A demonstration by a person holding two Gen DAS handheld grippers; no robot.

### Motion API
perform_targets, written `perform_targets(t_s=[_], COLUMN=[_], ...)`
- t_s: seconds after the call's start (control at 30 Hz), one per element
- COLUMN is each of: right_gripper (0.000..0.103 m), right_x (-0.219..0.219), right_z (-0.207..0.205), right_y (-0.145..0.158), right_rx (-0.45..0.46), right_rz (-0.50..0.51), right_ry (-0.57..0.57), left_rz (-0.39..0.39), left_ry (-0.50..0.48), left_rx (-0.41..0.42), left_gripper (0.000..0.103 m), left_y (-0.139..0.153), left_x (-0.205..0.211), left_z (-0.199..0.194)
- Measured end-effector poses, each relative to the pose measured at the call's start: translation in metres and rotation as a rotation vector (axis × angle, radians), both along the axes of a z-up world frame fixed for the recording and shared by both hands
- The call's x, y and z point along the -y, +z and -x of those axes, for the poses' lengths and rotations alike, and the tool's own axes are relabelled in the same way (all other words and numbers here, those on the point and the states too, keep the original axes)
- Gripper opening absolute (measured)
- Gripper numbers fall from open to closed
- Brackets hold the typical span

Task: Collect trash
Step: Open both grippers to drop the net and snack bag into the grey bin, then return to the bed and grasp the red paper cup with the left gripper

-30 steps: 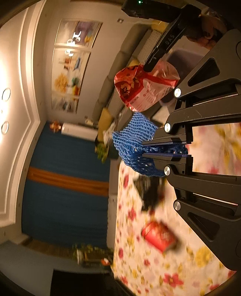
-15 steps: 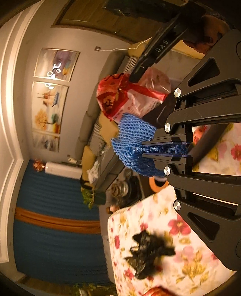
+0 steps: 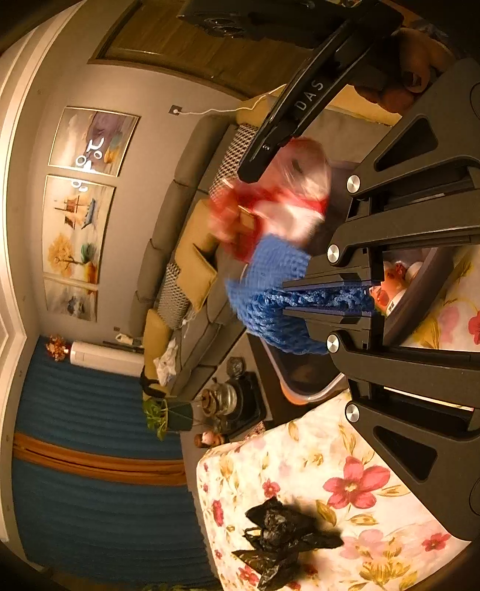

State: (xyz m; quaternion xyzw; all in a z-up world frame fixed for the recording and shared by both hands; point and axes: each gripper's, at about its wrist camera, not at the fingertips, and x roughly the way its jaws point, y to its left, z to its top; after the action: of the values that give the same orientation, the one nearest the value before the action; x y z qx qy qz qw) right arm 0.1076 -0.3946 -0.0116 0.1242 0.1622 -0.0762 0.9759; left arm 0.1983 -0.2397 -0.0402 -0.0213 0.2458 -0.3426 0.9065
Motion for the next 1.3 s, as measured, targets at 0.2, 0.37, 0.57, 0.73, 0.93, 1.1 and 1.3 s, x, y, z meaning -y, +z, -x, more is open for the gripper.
perform_targets(t_s=[0.2, 0.37, 0.57, 0.73, 0.93, 1.1, 1.3], right_gripper=[0.027, 0.047, 0.064, 0.077, 0.081, 0.081, 0.081], right_x=[0.002, 0.0, -0.013, -0.037, -0.075, -0.115, -0.163], right_z=[0.002, 0.006, 0.011, 0.009, -0.003, -0.015, -0.026], right_y=[0.0, 0.001, 0.003, 0.001, 0.0, 0.0, 0.003], right_rx=[0.0, 0.013, 0.027, 0.022, 0.007, 0.004, 0.005], right_rz=[-0.012, -0.012, -0.008, 0.007, 0.018, 0.026, 0.043], right_ry=[-0.009, -0.013, 0.006, 0.046, 0.113, 0.19, 0.285], left_rz=[0.01, 0.007, -0.002, -0.031, -0.077, -0.106, -0.141], left_ry=[-0.008, 0.024, 0.119, 0.254, 0.415, 0.567, 0.676], left_rx=[-0.006, 0.005, -0.003, -0.011, 0.021, 0.02, 0.021], left_gripper=[0.055, 0.074, 0.082, 0.085, 0.087, 0.087, 0.088], left_y=[-0.005, -0.007, -0.008, -0.011, -0.008, -0.007, -0.006], left_x=[-0.006, -0.017, -0.049, -0.096, -0.16, -0.232, -0.3], left_z=[-0.003, 0.0, 0.001, -0.002, 0.001, -0.001, -0.005])
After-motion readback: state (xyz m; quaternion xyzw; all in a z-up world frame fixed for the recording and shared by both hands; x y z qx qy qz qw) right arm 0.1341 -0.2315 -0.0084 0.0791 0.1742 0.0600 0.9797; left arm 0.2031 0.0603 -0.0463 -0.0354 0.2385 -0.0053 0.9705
